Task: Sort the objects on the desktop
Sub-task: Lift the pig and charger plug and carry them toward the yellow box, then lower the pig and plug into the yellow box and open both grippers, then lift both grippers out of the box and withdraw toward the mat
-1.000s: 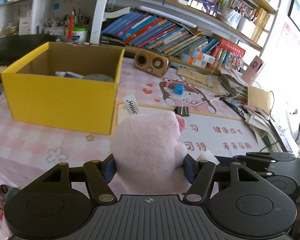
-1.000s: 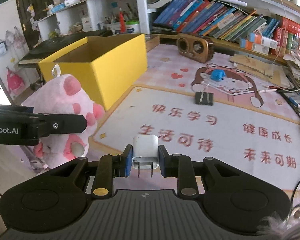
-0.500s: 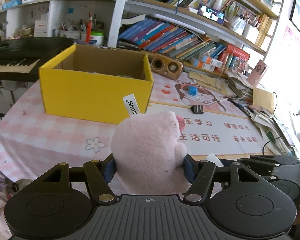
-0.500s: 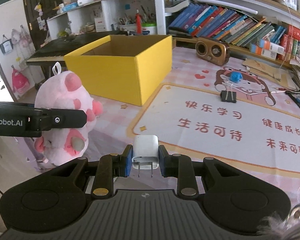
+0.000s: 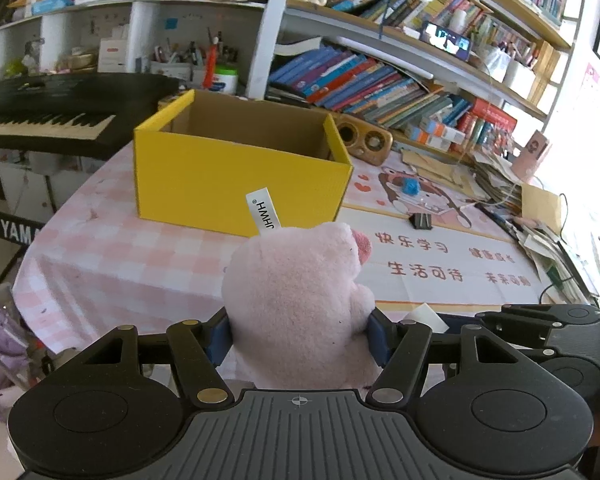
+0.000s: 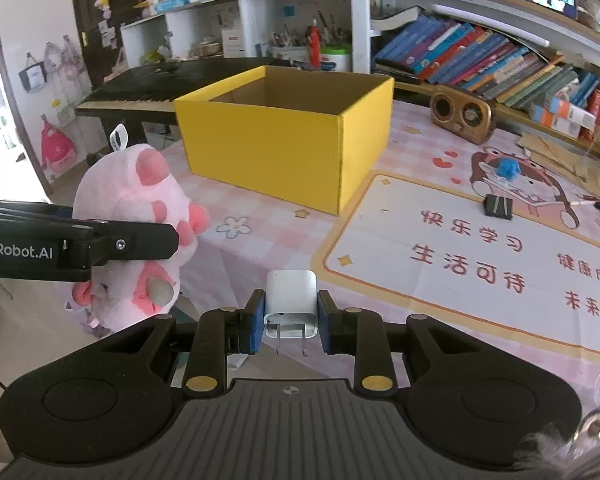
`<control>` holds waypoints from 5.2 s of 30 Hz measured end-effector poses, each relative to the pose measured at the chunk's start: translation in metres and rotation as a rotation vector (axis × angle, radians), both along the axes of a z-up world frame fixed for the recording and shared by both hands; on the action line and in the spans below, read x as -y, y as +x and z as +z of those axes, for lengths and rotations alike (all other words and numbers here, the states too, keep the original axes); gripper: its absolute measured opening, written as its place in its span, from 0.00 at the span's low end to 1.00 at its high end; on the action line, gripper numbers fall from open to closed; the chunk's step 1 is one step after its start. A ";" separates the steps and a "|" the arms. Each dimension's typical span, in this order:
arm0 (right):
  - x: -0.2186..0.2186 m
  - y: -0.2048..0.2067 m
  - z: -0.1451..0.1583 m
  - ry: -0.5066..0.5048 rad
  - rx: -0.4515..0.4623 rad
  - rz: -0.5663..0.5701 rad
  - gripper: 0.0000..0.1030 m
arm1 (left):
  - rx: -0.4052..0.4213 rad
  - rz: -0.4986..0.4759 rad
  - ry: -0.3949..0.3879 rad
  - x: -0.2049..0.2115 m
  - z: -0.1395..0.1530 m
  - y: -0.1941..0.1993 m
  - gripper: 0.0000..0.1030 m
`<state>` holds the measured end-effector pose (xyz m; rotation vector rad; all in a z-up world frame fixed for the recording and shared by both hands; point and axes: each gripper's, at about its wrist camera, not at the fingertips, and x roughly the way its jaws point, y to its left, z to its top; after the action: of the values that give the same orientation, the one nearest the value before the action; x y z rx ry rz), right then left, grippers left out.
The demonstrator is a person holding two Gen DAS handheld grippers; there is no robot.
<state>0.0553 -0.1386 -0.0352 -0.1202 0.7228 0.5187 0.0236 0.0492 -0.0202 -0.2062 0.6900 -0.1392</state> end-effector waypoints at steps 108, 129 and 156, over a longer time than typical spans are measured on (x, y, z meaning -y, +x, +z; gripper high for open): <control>-0.028 0.216 0.061 -0.048 0.245 0.097 0.61 | 0.169 0.120 0.106 -0.026 0.052 0.173 0.95; 0.019 0.089 0.058 -0.017 0.264 -0.144 0.63 | 0.209 0.109 0.076 -0.027 0.049 0.073 0.96; 0.023 -0.011 0.008 -0.043 0.172 -0.243 0.76 | 0.121 0.115 0.104 -0.010 0.018 0.015 0.96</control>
<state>0.0443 -0.1618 -0.0271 -0.1132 0.5712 0.2572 0.0385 0.0592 -0.0024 -0.1356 0.5619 -0.0058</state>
